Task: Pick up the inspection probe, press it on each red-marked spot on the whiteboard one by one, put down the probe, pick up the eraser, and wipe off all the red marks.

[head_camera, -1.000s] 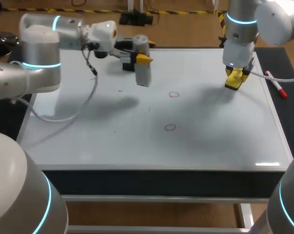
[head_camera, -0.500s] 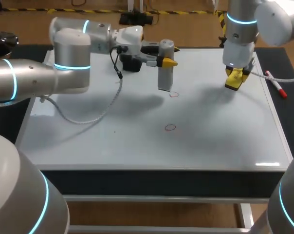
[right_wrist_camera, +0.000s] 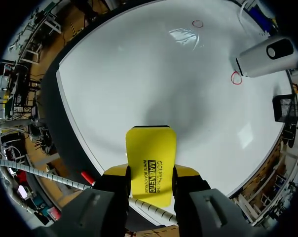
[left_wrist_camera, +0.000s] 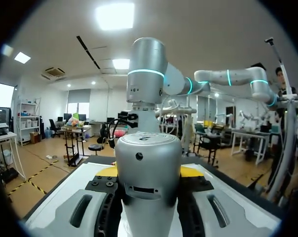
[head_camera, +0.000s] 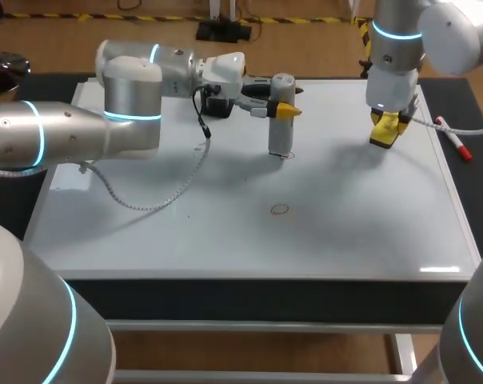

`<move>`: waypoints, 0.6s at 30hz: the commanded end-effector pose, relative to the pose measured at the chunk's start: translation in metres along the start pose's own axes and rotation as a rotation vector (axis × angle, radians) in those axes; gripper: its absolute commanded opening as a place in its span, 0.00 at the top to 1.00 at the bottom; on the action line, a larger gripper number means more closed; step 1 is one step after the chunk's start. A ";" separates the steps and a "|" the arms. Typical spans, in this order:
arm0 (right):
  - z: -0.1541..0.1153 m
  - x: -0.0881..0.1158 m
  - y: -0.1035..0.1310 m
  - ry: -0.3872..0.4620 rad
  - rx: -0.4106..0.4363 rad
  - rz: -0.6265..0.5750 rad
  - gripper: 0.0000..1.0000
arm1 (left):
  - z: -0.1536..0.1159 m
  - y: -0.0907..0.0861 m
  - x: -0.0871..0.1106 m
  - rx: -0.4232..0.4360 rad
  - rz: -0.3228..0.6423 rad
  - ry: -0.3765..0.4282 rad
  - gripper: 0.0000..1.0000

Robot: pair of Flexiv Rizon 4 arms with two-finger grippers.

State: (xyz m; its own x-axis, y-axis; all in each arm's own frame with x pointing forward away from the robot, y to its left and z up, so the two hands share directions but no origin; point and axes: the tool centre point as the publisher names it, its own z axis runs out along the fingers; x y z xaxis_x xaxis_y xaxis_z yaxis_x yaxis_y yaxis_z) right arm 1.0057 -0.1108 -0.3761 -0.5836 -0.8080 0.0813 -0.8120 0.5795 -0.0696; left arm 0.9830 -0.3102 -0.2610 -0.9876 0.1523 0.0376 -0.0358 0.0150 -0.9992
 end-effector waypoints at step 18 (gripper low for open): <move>-0.001 0.000 -0.001 0.003 0.001 -0.002 1.00 | 0.016 0.018 -0.015 0.004 -0.009 0.026 1.00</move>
State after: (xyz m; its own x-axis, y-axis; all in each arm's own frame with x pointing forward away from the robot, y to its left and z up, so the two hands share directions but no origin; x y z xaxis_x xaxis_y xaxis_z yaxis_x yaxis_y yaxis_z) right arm 1.0057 -0.1108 -0.3762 -0.5835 -0.8080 0.0813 -0.8121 0.5794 -0.0696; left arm 0.9921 -0.3257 -0.2771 -0.9843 0.1710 0.0448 -0.0424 0.0176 -0.9989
